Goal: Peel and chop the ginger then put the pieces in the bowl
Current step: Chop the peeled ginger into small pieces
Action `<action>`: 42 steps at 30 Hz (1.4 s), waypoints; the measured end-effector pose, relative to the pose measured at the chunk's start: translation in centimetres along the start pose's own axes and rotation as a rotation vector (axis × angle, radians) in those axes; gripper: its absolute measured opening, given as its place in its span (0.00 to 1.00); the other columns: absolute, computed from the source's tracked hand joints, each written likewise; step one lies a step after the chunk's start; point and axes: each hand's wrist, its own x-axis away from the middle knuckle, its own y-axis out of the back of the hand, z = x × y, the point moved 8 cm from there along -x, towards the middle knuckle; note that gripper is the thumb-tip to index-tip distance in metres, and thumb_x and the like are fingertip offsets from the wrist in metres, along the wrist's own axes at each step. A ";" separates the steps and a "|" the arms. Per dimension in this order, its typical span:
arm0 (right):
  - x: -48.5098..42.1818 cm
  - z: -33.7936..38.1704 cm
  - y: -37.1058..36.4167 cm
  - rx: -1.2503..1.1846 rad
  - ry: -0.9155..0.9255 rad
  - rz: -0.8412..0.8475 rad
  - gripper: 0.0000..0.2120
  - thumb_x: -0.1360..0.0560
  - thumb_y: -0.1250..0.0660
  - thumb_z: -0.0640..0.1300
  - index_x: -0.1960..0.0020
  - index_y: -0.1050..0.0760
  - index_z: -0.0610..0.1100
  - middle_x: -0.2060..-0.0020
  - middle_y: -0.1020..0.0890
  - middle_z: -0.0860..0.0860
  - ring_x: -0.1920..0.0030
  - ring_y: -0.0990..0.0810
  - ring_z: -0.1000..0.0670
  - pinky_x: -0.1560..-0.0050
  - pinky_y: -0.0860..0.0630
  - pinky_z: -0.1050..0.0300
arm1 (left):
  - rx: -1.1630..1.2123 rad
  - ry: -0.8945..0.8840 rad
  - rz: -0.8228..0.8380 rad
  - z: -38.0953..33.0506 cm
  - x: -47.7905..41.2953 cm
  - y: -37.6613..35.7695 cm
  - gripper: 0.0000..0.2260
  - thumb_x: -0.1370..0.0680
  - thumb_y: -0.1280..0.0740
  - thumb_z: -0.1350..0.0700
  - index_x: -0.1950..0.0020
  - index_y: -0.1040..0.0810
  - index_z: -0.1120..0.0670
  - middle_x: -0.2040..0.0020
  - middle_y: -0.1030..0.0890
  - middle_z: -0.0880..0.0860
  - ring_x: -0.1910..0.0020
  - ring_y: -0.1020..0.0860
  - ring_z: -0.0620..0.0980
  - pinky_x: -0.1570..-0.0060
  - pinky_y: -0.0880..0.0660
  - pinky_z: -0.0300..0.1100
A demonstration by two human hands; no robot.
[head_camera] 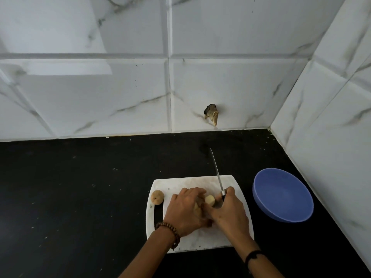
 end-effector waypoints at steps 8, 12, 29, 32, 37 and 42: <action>0.7 0.2 0.7 0.050 0.086 -0.006 0.27 0.31 0.31 0.68 0.44 0.38 0.53 0.53 0.25 0.56 0.55 0.25 0.57 0.60 0.31 0.66 | 0.005 -0.021 0.047 -0.4 -0.3 -0.4 0.31 0.31 0.28 0.45 0.31 0.35 0.44 0.34 0.30 0.42 0.36 0.34 0.42 0.36 0.39 0.38; 1.9 -1.1 1.4 0.020 0.043 0.031 0.24 0.29 0.33 0.67 0.44 0.37 0.54 0.52 0.25 0.57 0.53 0.24 0.57 0.56 0.29 0.64 | -0.003 -0.093 0.070 -1.5 -0.6 -0.1 0.25 0.27 0.32 0.48 0.31 0.34 0.44 0.34 0.29 0.41 0.34 0.34 0.41 0.32 0.42 0.39; 7.8 -5.2 2.8 -0.332 -0.087 0.104 0.09 0.23 0.34 0.57 0.53 0.28 0.51 0.57 0.20 0.54 0.57 0.22 0.59 0.62 0.31 0.68 | -0.326 -0.330 0.356 -4.1 -1.8 -2.4 0.29 0.30 0.28 0.47 0.31 0.33 0.42 0.33 0.30 0.44 0.32 0.37 0.45 0.30 0.44 0.47; 8.6 -6.2 2.5 -0.324 -0.140 0.110 0.06 0.21 0.36 0.55 0.51 0.28 0.54 0.56 0.21 0.57 0.57 0.24 0.62 0.63 0.35 0.71 | -0.321 -0.353 0.312 -4.4 -1.8 -2.9 0.25 0.29 0.28 0.48 0.33 0.31 0.42 0.36 0.27 0.44 0.34 0.35 0.46 0.30 0.44 0.47; 9.1 -6.6 2.1 -0.318 -0.146 0.121 0.05 0.20 0.37 0.54 0.51 0.28 0.54 0.58 0.20 0.55 0.58 0.22 0.60 0.63 0.32 0.69 | -0.307 -0.338 0.206 -4.5 -2.1 -3.2 0.16 0.25 0.31 0.48 0.38 0.25 0.43 0.41 0.23 0.43 0.37 0.31 0.44 0.30 0.41 0.49; 9.2 -6.1 1.9 -0.348 -0.113 0.133 0.06 0.20 0.38 0.54 0.52 0.27 0.52 0.58 0.19 0.53 0.58 0.20 0.58 0.63 0.30 0.68 | -0.310 -0.287 0.136 -3.9 -1.7 -3.2 0.20 0.27 0.33 0.39 0.37 0.26 0.43 0.39 0.24 0.42 0.36 0.33 0.43 0.29 0.44 0.47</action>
